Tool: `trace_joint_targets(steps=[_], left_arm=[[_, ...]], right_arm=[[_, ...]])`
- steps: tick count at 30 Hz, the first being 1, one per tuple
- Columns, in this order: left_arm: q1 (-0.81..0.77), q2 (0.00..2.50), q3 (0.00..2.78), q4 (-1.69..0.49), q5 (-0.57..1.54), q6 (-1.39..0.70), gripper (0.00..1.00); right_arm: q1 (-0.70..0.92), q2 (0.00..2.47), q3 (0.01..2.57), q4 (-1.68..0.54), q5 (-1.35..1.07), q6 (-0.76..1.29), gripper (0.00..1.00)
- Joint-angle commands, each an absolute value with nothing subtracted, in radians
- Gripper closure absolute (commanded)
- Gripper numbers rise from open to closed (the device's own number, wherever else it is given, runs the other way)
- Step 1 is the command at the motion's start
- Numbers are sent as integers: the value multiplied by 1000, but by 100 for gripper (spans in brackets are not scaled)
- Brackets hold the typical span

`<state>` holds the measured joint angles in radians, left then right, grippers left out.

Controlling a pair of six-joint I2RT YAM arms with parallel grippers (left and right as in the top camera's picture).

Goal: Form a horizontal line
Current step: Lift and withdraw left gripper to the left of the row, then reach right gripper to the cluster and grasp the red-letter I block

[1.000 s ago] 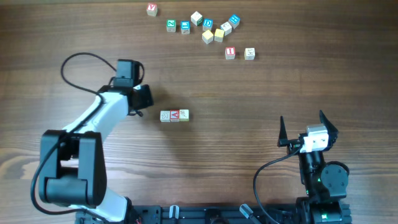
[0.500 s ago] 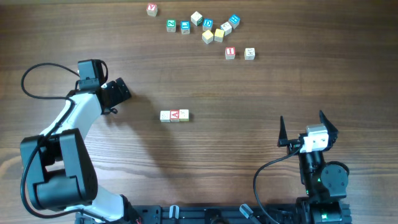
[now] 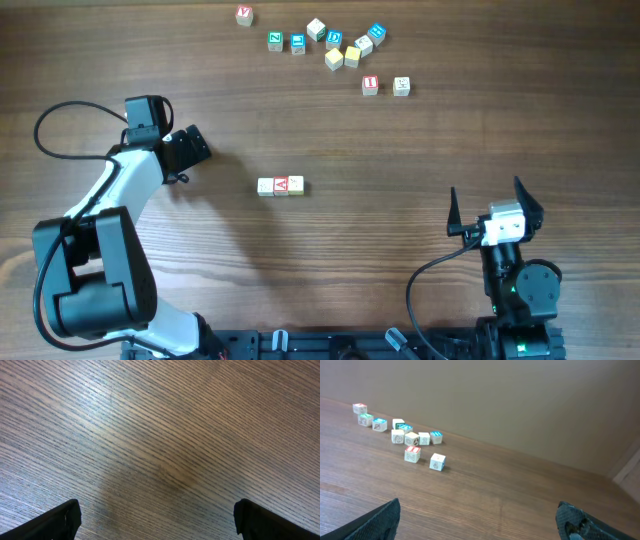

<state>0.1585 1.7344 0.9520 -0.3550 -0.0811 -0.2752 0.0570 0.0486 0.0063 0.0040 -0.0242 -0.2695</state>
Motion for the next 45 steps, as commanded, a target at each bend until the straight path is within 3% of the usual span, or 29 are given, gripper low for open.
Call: trace_joint_targets(steps=[1,4,12,15,27,29,33,35,36,37,39,41,42,45], left_arm=[[162,1736,956,-355,-72,-277,0],[162,1736,956,-355,-72,-277,0],[162,1736,956,-355,-72,-277,0],[162,1736,956,-355,-72,-277,0],[162,1736,956,-355,-72,-277,0],[162,1736,956,-355,-72,-277,0],[162,1736,956,-355,-72,-277,0],[162,1736,956,-355,-72,-277,0],[162,1736,956,-355,-72,-277,0],[162,1736,956,-355,-72,-277,0],[162,1736,956,-355,-73,-277,0],[162,1736,956,-355,-72,-277,0],[162,1736,956,-355,-72,-277,0],[162,1736,956,-355,-72,-277,0]], right_arm=[[55,47,5,3,-79,-176,0],[55,50,5,2,-79,-176,0],[55,175,125,-51,-136,274,0],[55,347,366,-193,-150,299,0],[55,1483,1881,-1088,-413,313,0],[55,1653,2009,-1120,-413,313,0],[59,1879,2008,-955,-410,319,1],[91,2022,2008,-886,-415,358,56],[115,2073,2008,-879,-387,356,75],[150,2131,2008,-879,-327,323,85],[199,2205,2008,-875,-218,274,96],[244,2265,2008,-860,-150,212,96],[265,2291,2008,-848,-113,205,89],[301,2324,2001,-815,-20,212,50]])
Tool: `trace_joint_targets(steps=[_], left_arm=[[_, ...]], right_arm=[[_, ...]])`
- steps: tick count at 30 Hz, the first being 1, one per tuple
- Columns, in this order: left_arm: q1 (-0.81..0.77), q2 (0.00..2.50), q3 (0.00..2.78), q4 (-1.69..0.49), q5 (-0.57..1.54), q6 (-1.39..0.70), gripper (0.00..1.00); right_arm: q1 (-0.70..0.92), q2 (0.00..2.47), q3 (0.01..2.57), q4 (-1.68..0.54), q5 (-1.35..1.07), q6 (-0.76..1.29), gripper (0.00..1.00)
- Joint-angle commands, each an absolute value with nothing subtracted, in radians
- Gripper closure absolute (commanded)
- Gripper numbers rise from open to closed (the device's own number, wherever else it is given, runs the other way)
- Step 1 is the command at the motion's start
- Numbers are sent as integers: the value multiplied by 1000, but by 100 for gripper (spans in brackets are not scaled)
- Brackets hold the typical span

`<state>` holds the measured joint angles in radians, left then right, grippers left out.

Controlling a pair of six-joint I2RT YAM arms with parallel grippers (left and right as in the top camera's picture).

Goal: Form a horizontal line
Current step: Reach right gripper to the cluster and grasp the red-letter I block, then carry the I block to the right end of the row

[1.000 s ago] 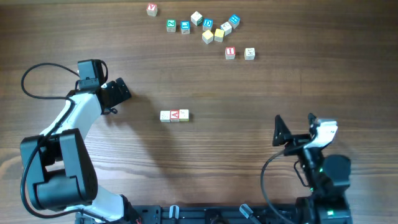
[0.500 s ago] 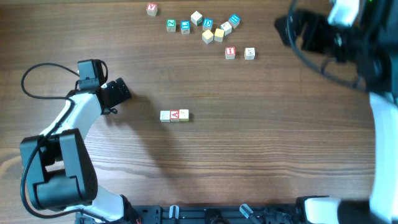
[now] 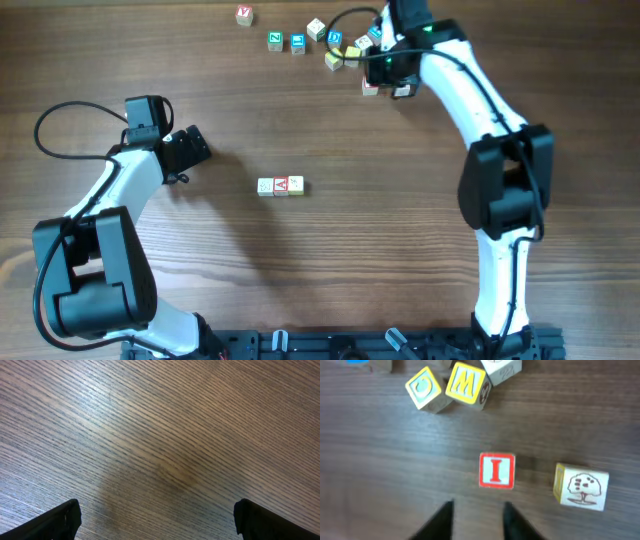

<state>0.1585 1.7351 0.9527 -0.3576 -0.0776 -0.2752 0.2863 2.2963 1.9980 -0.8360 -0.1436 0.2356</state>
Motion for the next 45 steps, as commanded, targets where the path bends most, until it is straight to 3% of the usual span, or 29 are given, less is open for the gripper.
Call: trace_joint_targets(steps=[1,3,8,16,29,31,34,37,45], left_arm=[[162,1736,956,-355,-72,-277,0],[162,1736,956,-355,-72,-277,0],[162,1736,956,-355,-72,-277,0],[162,1736,956,-355,-72,-277,0],[162,1736,956,-355,-72,-277,0],[162,1736,956,-355,-72,-277,0],[162,1736,956,-355,-72,-277,0],[162,1736,956,-355,-72,-277,0],[162,1736,956,-355,-72,-277,0]], right_arm=[[311,2336,1997,-798,-6,212,44],[318,2364,1988,-770,3,210,40],[318,2433,1988,-722,4,200,42],[318,2437,1990,-714,20,202,62],[318,2397,1990,-711,30,202,59],[318,2397,1990,-709,30,203,74],[318,2386,1991,-711,30,203,75],[319,2311,1991,-753,22,212,76],[324,2055,1991,-1163,-108,292,77]])
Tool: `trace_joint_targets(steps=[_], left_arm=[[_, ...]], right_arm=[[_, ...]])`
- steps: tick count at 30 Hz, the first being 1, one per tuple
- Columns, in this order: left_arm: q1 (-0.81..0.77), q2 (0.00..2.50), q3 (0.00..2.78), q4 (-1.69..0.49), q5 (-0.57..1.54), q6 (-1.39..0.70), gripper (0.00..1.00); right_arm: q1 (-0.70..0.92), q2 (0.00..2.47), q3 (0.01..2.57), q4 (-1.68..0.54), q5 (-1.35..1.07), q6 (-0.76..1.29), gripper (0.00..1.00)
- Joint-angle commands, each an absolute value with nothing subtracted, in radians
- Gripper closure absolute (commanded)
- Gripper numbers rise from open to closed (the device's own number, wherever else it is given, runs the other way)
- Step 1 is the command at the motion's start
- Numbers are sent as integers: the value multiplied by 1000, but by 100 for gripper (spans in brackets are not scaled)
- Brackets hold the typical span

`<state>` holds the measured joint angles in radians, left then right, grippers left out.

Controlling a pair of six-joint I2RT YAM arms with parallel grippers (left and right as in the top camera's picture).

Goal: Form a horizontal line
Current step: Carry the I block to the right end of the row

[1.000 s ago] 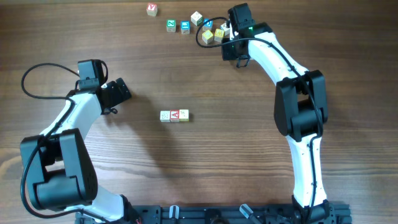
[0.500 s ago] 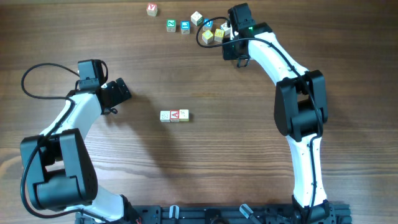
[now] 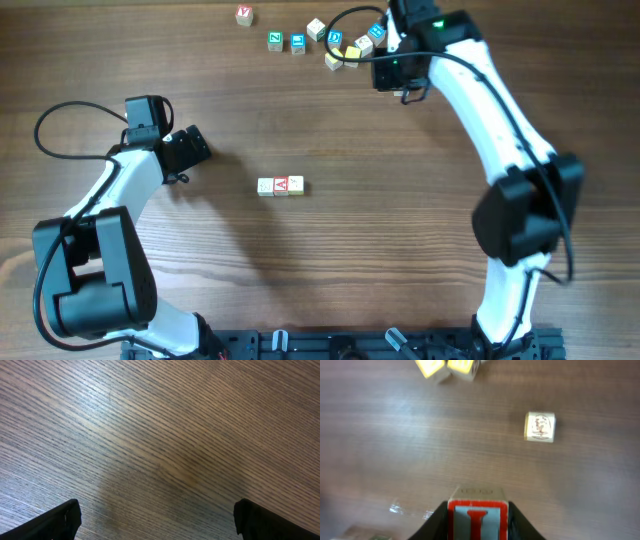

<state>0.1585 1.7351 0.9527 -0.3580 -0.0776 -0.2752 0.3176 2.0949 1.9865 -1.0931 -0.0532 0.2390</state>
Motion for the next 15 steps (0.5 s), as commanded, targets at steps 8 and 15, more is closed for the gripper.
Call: trace_joint_targets(steps=[8,15], left_arm=[[162,1736,956,-355,-72,-277,0],[162,1736,956,-355,-72,-277,0]], right_arm=[[402,2058,1821,-1276,-213,404,78],[501,2058,1605,-1087,-203,508,78]])
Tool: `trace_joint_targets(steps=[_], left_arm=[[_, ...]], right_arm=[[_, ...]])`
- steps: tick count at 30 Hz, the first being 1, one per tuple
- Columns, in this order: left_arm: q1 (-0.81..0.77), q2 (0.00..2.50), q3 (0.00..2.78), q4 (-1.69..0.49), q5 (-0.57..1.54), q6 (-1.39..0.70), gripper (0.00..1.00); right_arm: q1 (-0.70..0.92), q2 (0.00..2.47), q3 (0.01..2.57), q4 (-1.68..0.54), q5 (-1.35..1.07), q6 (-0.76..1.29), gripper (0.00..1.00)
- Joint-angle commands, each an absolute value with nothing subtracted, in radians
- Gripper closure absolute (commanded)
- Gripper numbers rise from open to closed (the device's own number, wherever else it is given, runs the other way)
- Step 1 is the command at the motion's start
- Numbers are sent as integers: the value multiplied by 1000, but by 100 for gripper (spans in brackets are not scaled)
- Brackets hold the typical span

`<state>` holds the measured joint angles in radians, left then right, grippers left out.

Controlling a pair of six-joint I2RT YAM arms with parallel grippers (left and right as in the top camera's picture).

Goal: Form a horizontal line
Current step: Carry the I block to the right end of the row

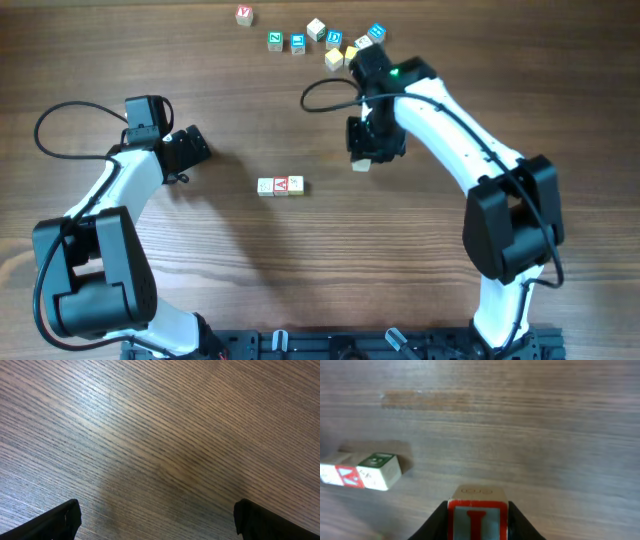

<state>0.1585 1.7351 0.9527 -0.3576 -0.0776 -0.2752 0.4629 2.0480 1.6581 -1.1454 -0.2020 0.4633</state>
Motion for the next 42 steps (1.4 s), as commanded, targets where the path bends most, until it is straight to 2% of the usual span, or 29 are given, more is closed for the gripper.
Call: trace_joint_targets(steps=[1,4,11,23,26,30,34,42], left_arm=[[162,1736,956,-355,-72,-277,0],[162,1736,956,-355,-72,-277,0],[162,1736,956,-355,-72,-277,0],[162,1736,956,-355,-72,-277,0],[162,1736,956,-355,-72,-277,0],[162,1736,956,-355,-72,-277,0],[162,1736,956,-355,-72,-277,0],[162,1736,956,-355,-72,-277,0]], right_arm=[[515,2058,1579,-1050,-202,529,78],[583,2059,1500,-924,-192,611,78],[680,2059,1491,-864,-72,689,76],[710,2079,1484,-822,-44,710,73],[710,2079,1478,-812,-44,711,67],[710,2080,1478,-816,-44,711,66],[710,2080,1478,-816,-44,711,55],[699,2080,1478,-770,54,762,46]])
